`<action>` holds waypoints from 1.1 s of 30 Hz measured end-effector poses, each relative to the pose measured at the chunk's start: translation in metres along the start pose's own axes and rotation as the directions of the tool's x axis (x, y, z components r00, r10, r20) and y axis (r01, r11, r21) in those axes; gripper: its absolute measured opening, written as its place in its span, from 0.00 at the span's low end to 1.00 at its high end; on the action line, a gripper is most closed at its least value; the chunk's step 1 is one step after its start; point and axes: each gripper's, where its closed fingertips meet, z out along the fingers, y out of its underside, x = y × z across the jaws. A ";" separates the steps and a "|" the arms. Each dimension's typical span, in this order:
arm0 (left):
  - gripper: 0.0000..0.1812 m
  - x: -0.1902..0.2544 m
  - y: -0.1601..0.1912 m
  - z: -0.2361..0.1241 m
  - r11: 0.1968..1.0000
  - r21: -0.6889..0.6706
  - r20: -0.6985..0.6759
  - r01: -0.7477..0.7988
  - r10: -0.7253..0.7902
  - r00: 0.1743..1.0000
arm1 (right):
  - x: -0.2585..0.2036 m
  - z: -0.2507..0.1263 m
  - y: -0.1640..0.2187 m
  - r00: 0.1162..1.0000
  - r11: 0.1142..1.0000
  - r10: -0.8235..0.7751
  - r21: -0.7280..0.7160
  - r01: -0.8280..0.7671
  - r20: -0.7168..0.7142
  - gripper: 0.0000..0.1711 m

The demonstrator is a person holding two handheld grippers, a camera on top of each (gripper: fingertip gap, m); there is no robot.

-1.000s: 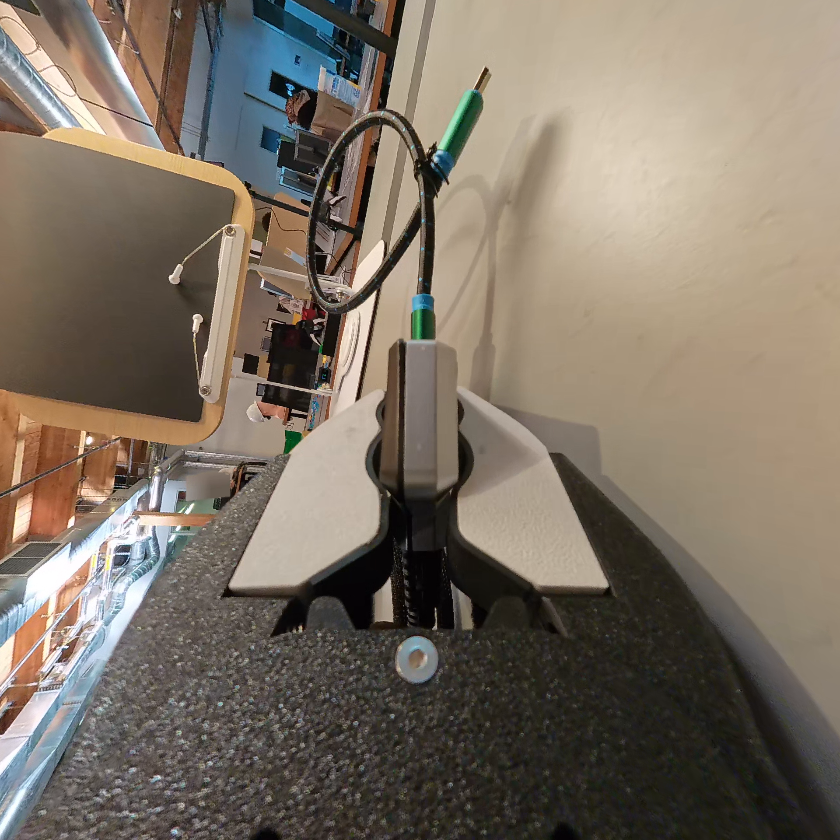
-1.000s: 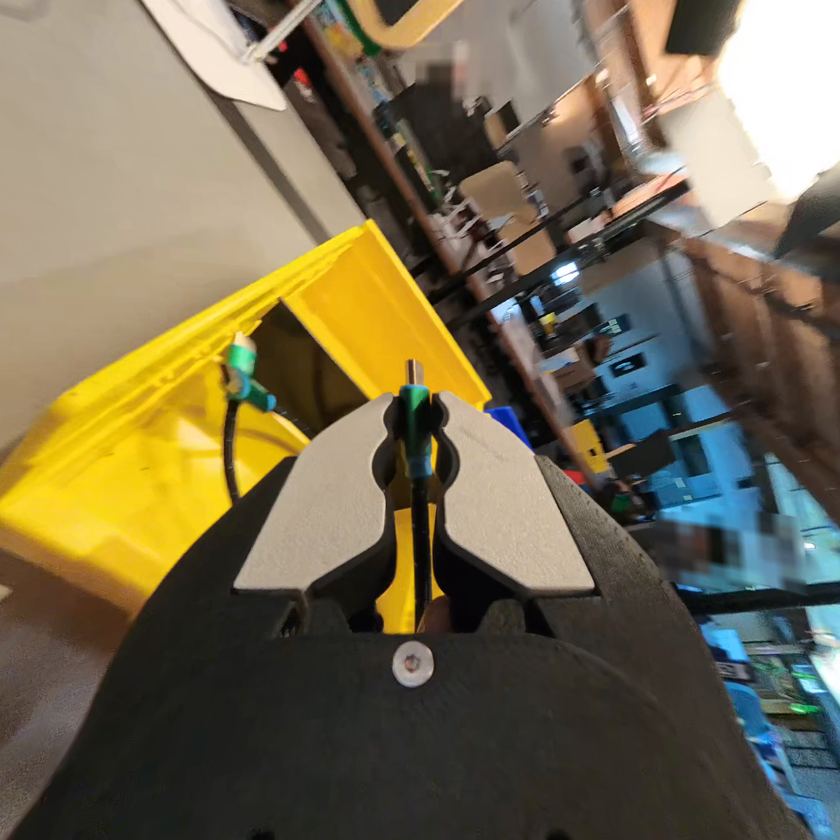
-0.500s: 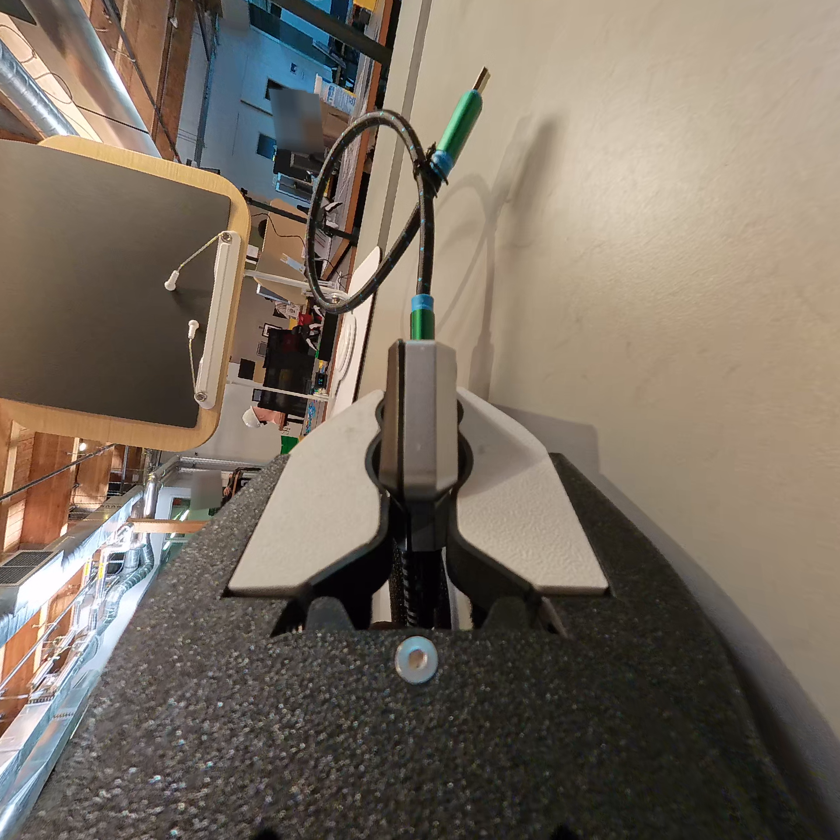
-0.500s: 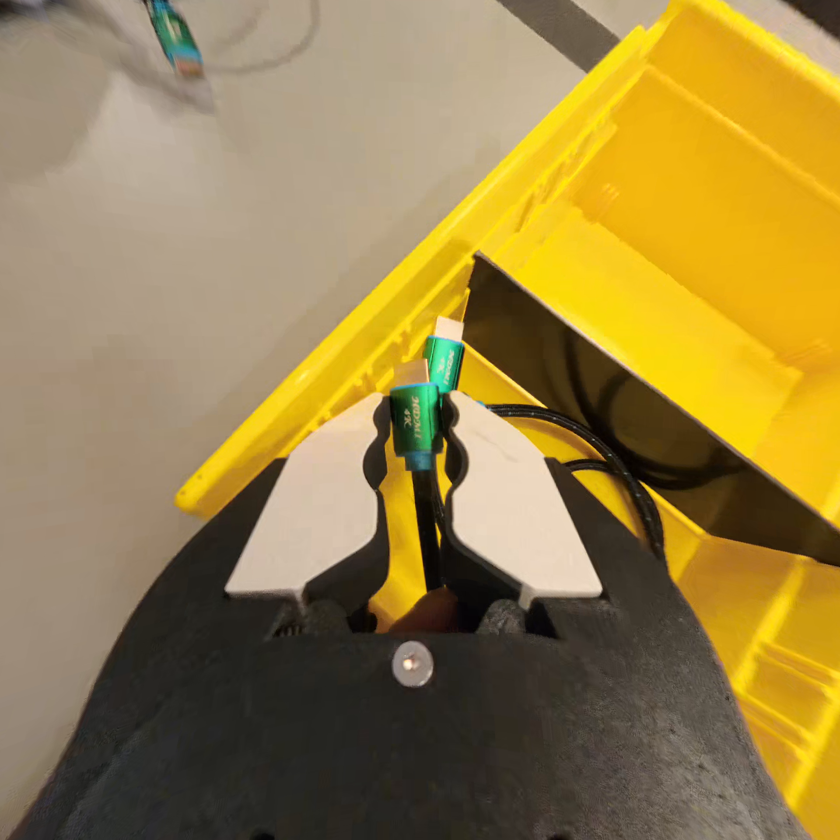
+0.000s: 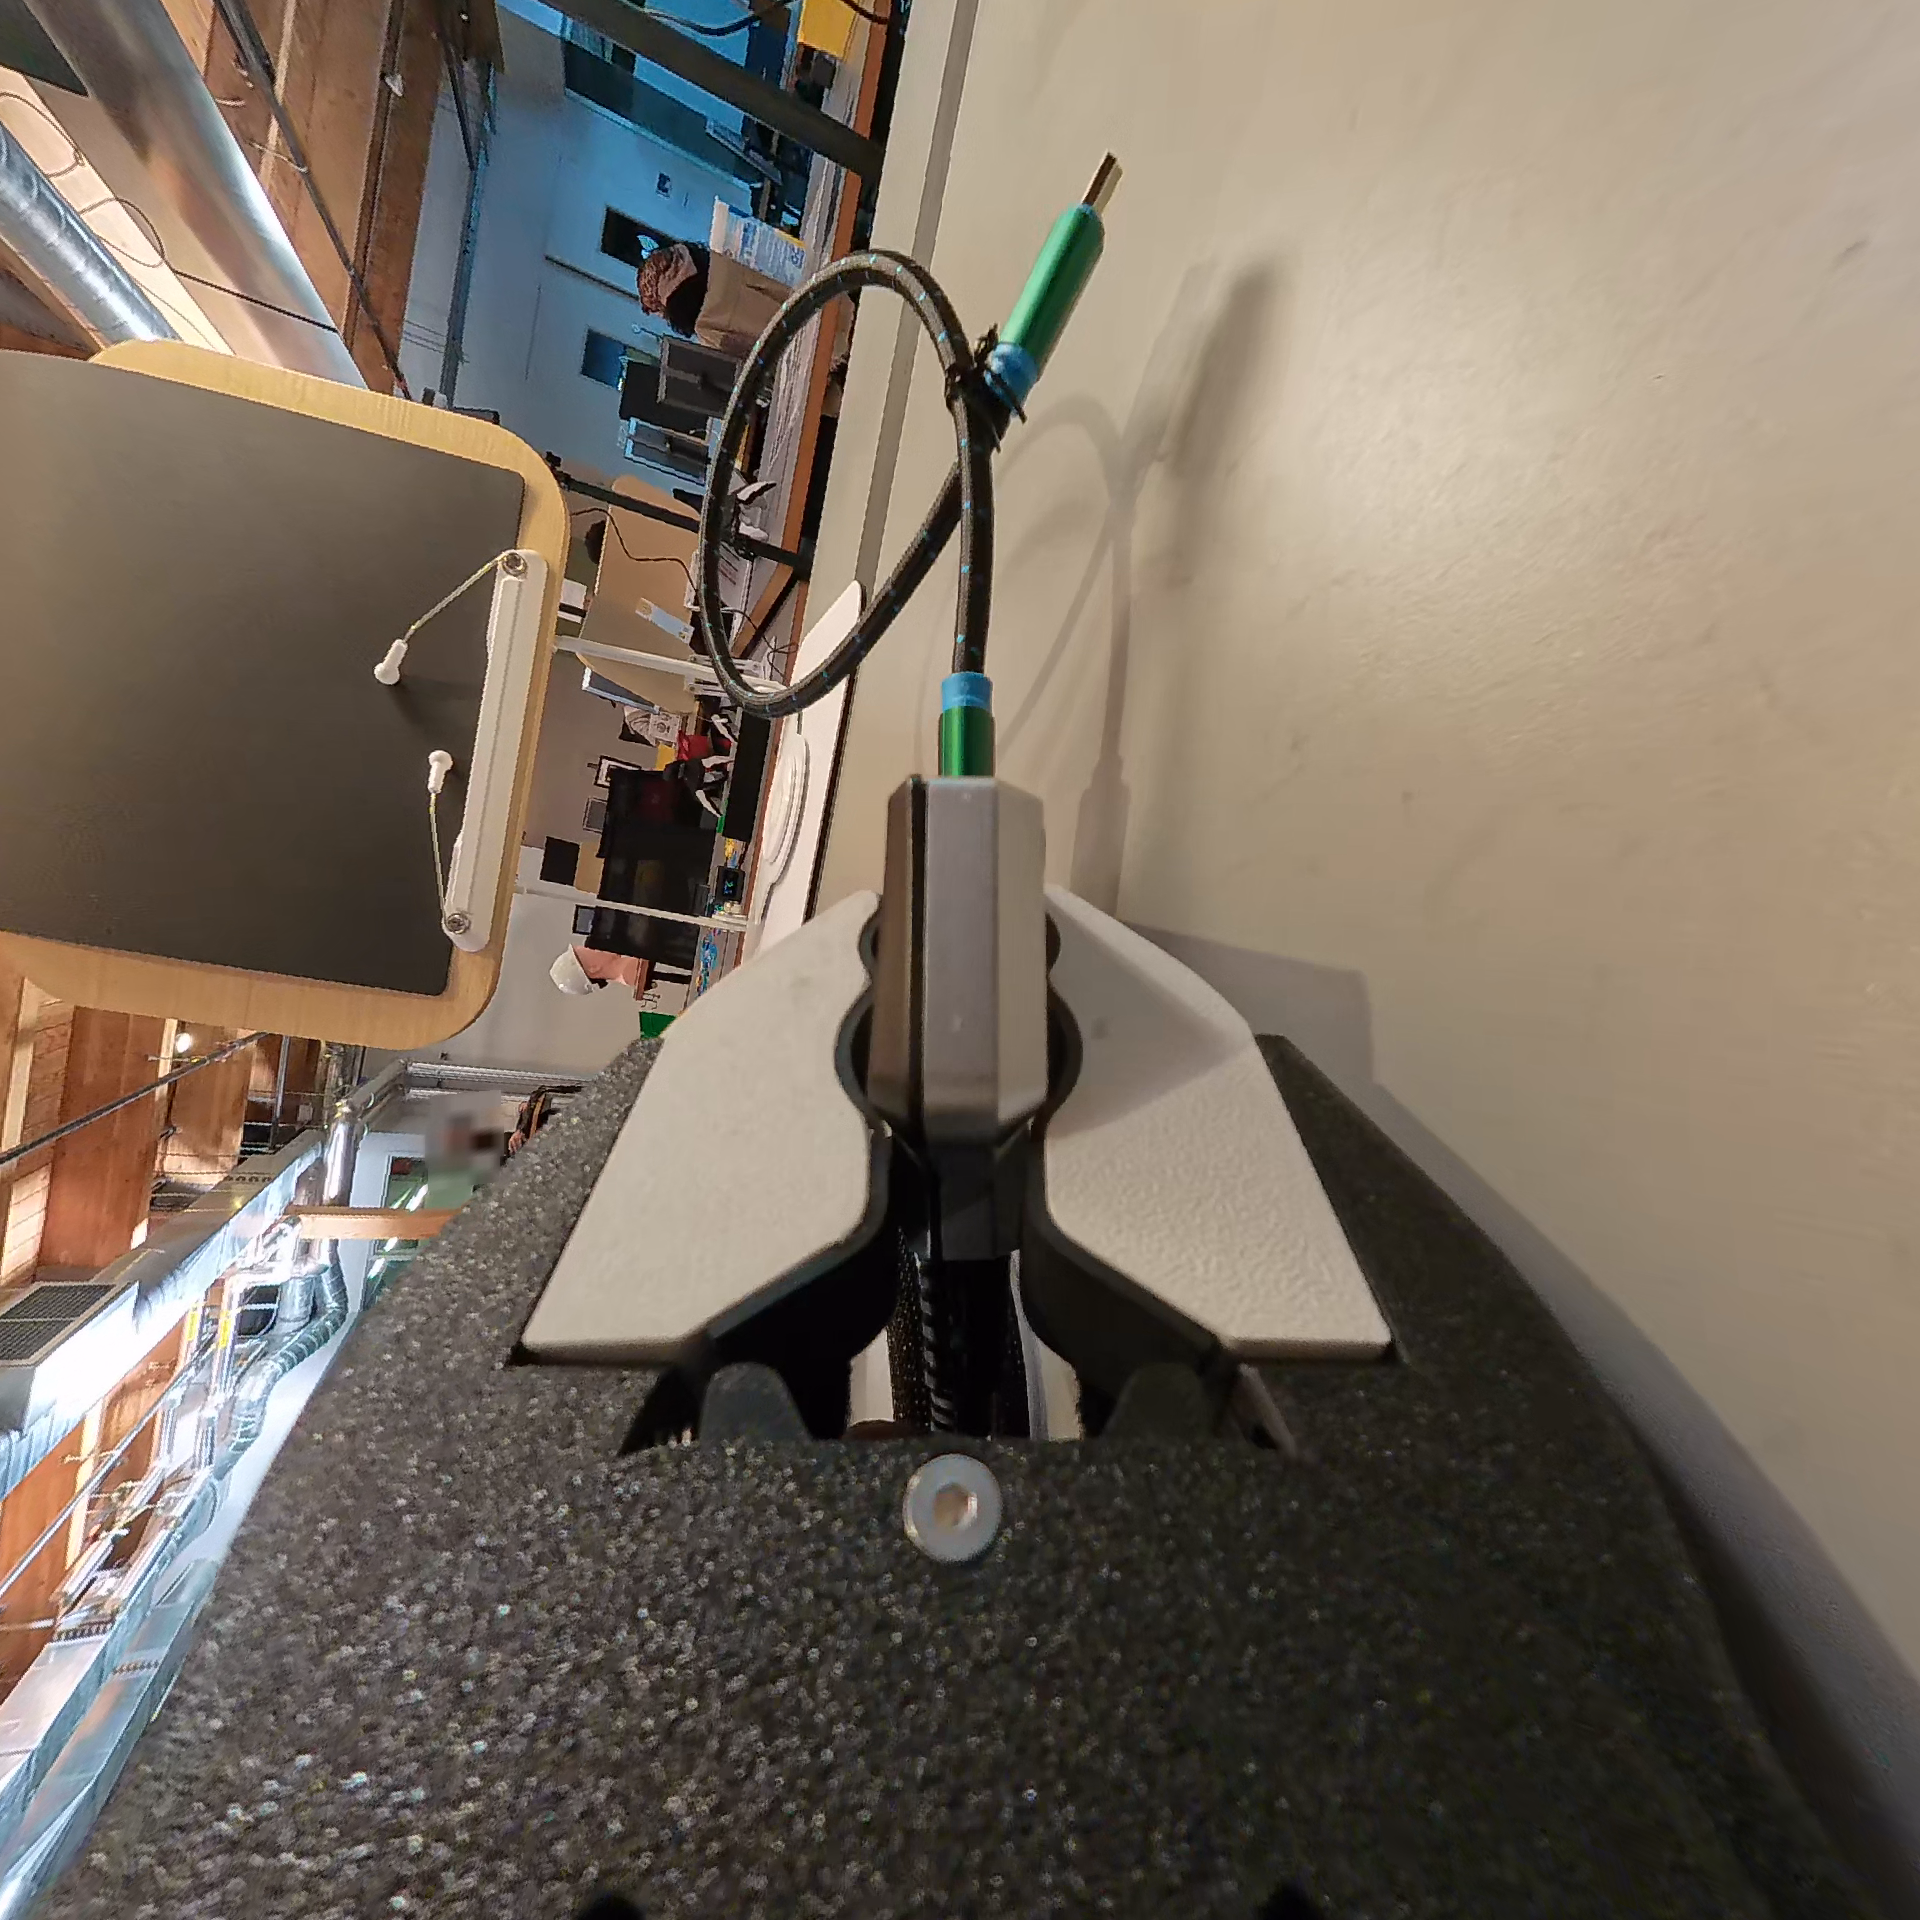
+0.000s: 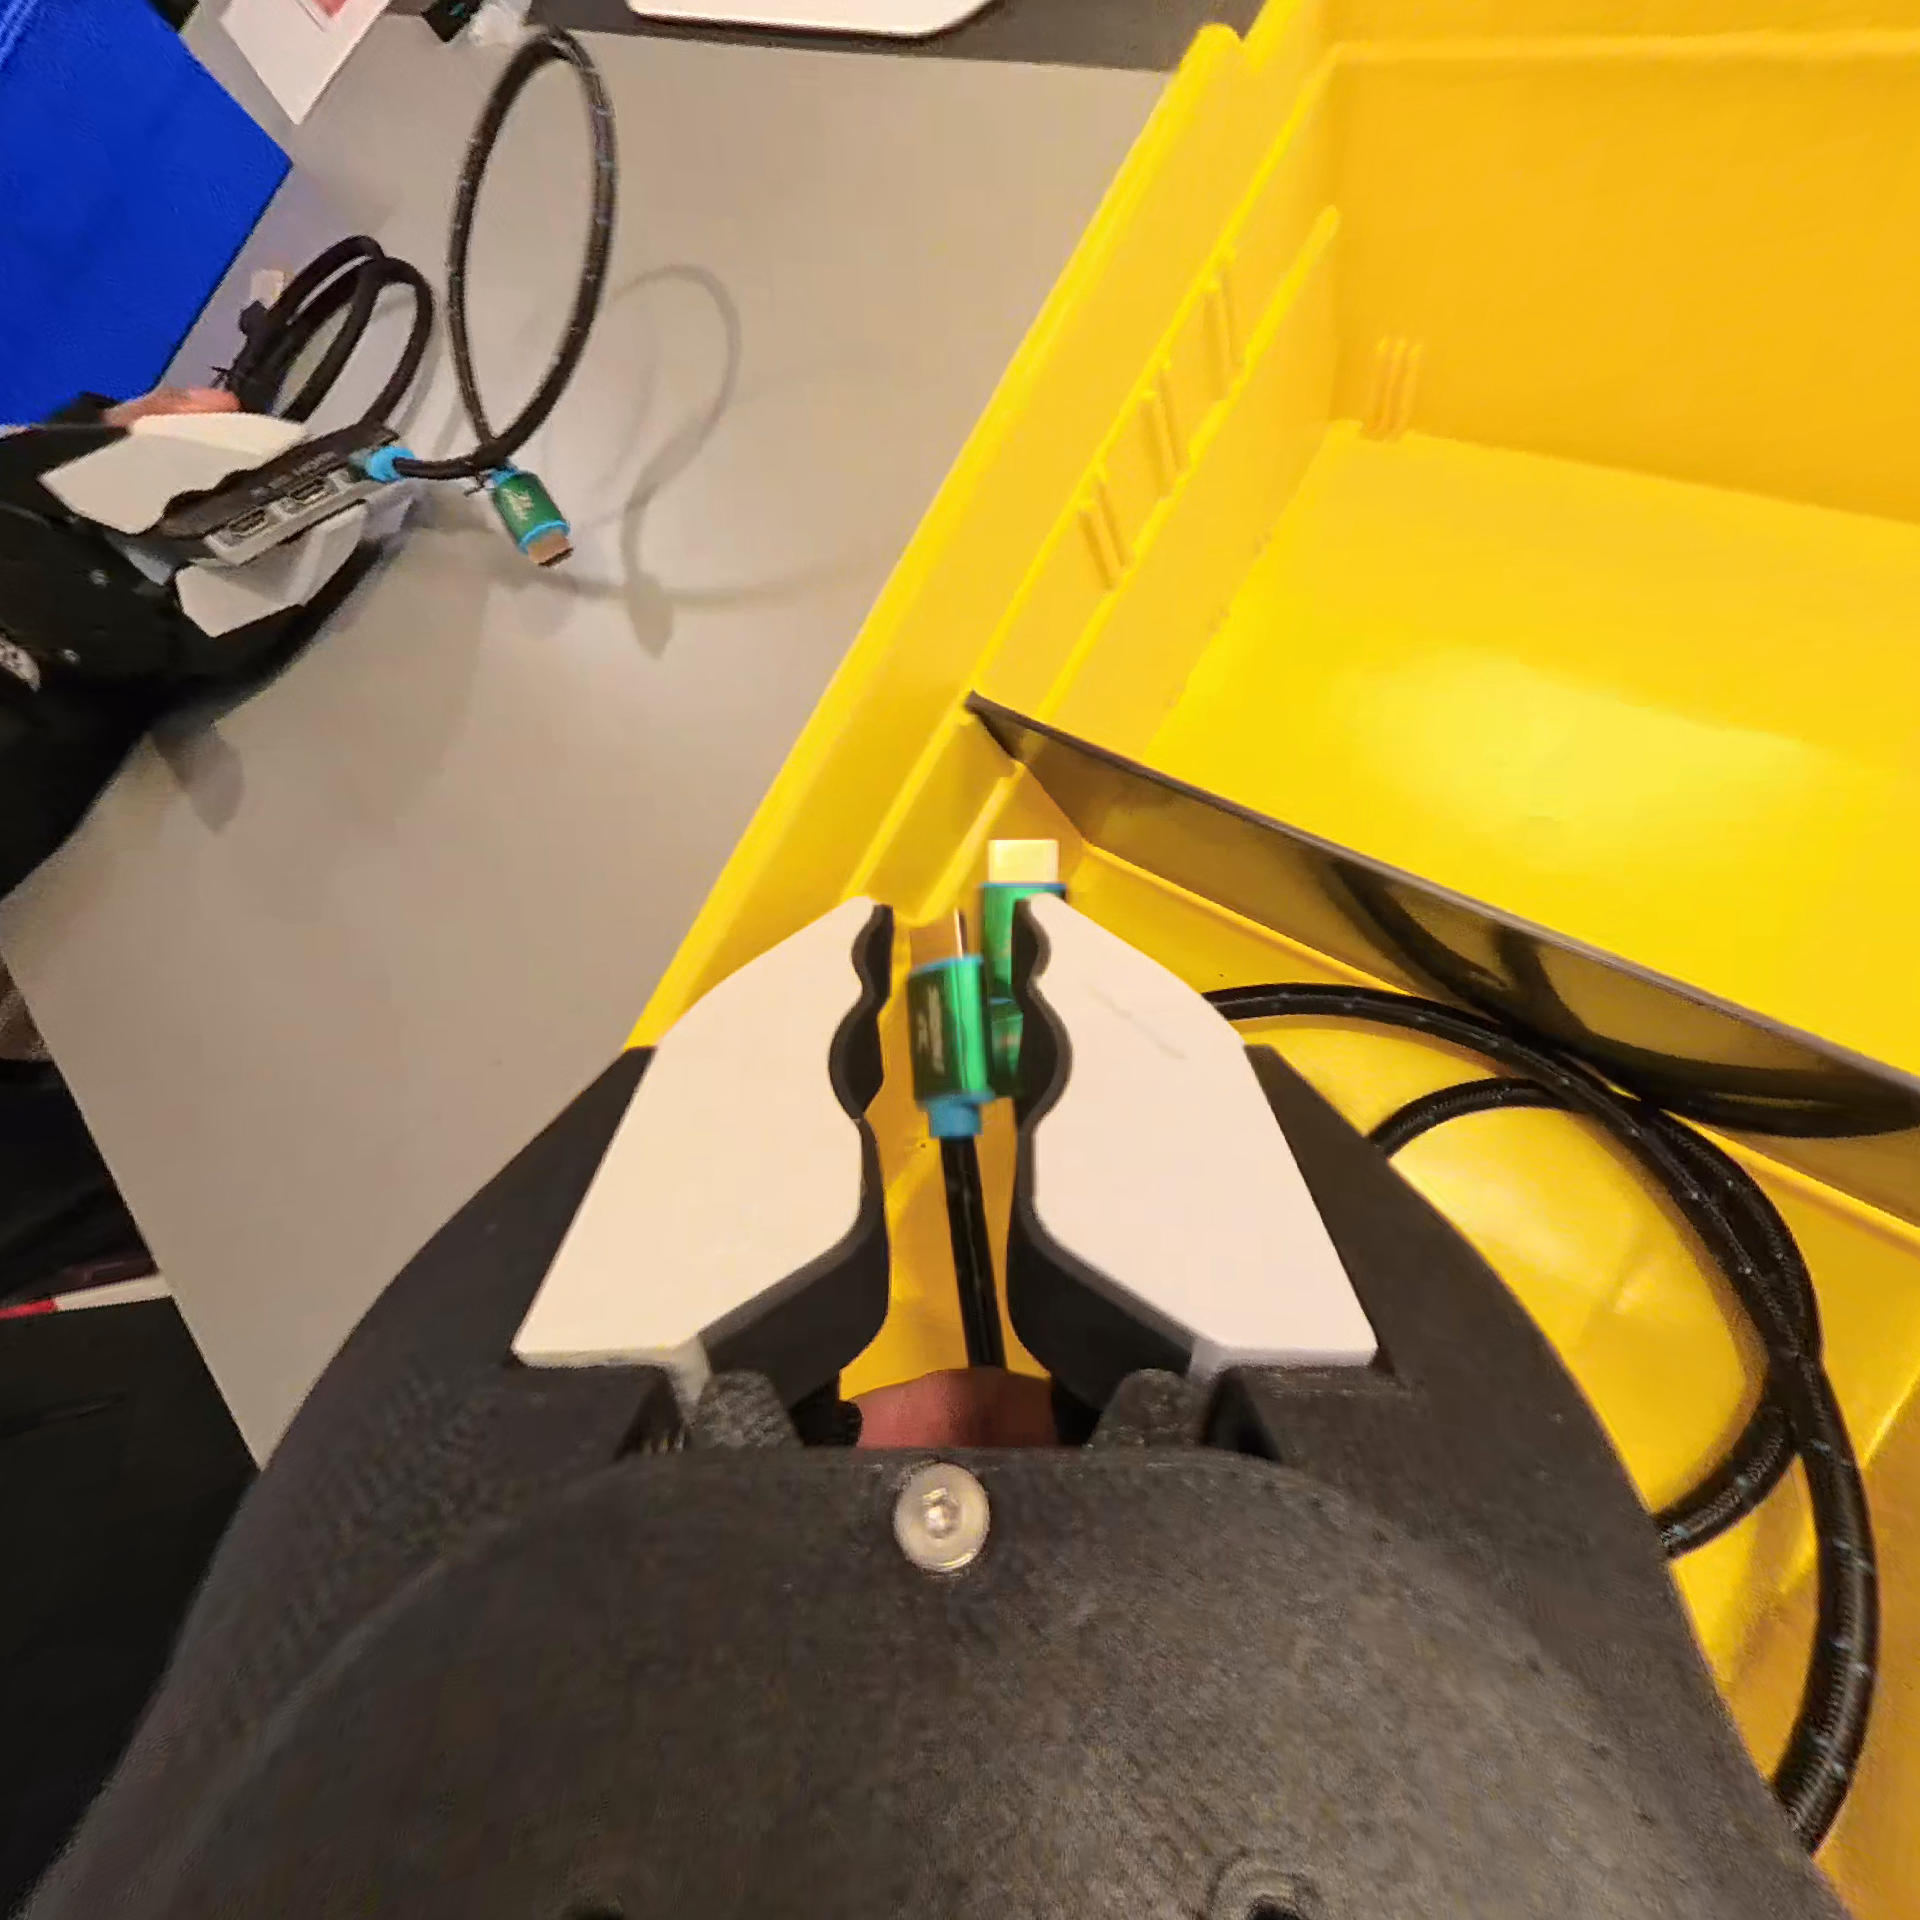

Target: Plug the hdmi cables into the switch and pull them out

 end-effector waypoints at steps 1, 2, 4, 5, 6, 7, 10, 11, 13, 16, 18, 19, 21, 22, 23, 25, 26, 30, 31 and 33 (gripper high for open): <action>0.13 0.000 0.000 0.000 1.000 0.000 0.000 -0.001 0.001 1.000 | -0.004 -0.003 -0.001 1.000 1.000 -0.023 0.003 0.023 0.003 0.13; 0.13 0.000 0.000 0.000 1.000 0.001 0.000 -0.002 0.002 1.000 | -0.008 -0.005 -0.001 0.999 0.999 -0.050 0.005 0.050 -0.005 0.13; 0.13 0.000 -0.001 0.000 1.000 0.003 0.002 -0.005 0.005 1.000 | -0.012 -0.011 -0.004 0.992 0.993 -0.112 0.020 0.113 -0.052 0.13; 0.13 0.000 -0.001 0.000 1.000 0.003 0.002 -0.006 0.006 1.000 | -0.014 -0.015 -0.006 0.986 0.988 -0.146 0.030 0.149 -0.080 0.13; 0.13 0.000 -0.001 0.000 1.000 0.003 0.002 -0.007 0.007 1.000 | -0.016 -0.020 -0.008 0.976 0.981 -0.184 0.040 0.189 -0.116 0.13; 0.13 0.000 -0.001 0.000 1.000 0.004 0.005 -0.012 0.012 1.000 | -0.019 -0.024 -0.012 0.961 0.970 -0.227 0.046 0.237 -0.159 0.13; 0.13 0.000 -0.004 -0.001 0.999 0.010 0.016 -0.039 0.039 0.999 | -0.040 -0.033 -0.019 0.877 0.908 -0.394 0.035 0.418 -0.276 0.12; 0.13 0.001 -0.006 -0.001 0.999 0.014 0.019 -0.052 0.051 0.998 | -0.052 -0.032 -0.021 0.838 0.876 -0.453 0.023 0.482 -0.303 0.12; 0.13 0.002 -0.011 -0.002 0.997 0.027 0.022 -0.074 0.074 0.997 | -0.078 -0.022 -0.018 0.759 0.806 -0.563 -0.014 0.592 -0.326 0.12; 0.13 0.006 -0.019 -0.004 0.994 0.051 0.016 -0.098 0.097 0.995 | -0.124 0.004 -0.004 0.670 0.714 -0.677 -0.051 0.698 -0.303 0.12; 0.13 0.008 -0.023 -0.005 0.992 0.067 0.007 -0.104 0.104 0.995 | -0.155 0.025 0.003 0.635 0.665 -0.720 -0.016 0.746 -0.280 0.12; 0.13 0.009 -0.025 -0.006 0.991 0.075 0.006 -0.111 0.111 0.994 | -0.168 0.037 0.005 0.623 0.646 -0.734 0.005 0.763 -0.271 0.12; 0.13 0.011 -0.028 -0.007 0.989 0.084 0.007 -0.123 0.123 0.992 | -0.187 0.063 0.009 0.590 0.604 -0.762 0.037 0.796 -0.268 0.13; 0.13 0.011 -0.029 -0.007 0.988 0.087 0.006 -0.127 0.127 0.992 | -0.194 0.078 0.010 0.570 0.581 -0.775 0.047 0.813 -0.272 0.13; 0.13 0.012 -0.031 -0.007 0.987 0.090 0.006 -0.133 0.133 0.991 | -0.199 0.093 0.010 0.551 0.559 -0.788 0.053 0.827 -0.277 0.14; 0.13 0.013 -0.033 -0.008 0.984 0.098 0.008 -0.148 0.148 0.989 | -0.210 0.122 0.009 0.512 0.515 -0.810 0.073 0.854 -0.285 0.15; 0.13 0.014 -0.035 -0.009 0.983 0.101 0.008 -0.154 0.154 0.988 | -0.216 0.136 0.007 0.492 0.490 -0.821 0.083 0.868 -0.290 0.17; 0.13 0.017 -0.040 -0.012 0.975 0.118 0.008 -0.187 0.187 0.982 | -0.234 0.177 -0.004 0.367 0.366 -0.857 0.074 0.928 -0.363 0.26; 0.13 0.018 -0.042 -0.013 0.973 0.122 0.009 -0.196 0.196 0.981 | -0.236 0.184 -0.008 0.307 0.315 -0.866 0.045 0.948 -0.394 0.27; 0.13 0.020 -0.045 -0.015 0.968 0.133 0.009 -0.212 0.213 0.977 | -0.239 0.196 -0.013 0.172 0.208 -0.881 -0.035 0.977 -0.441 0.27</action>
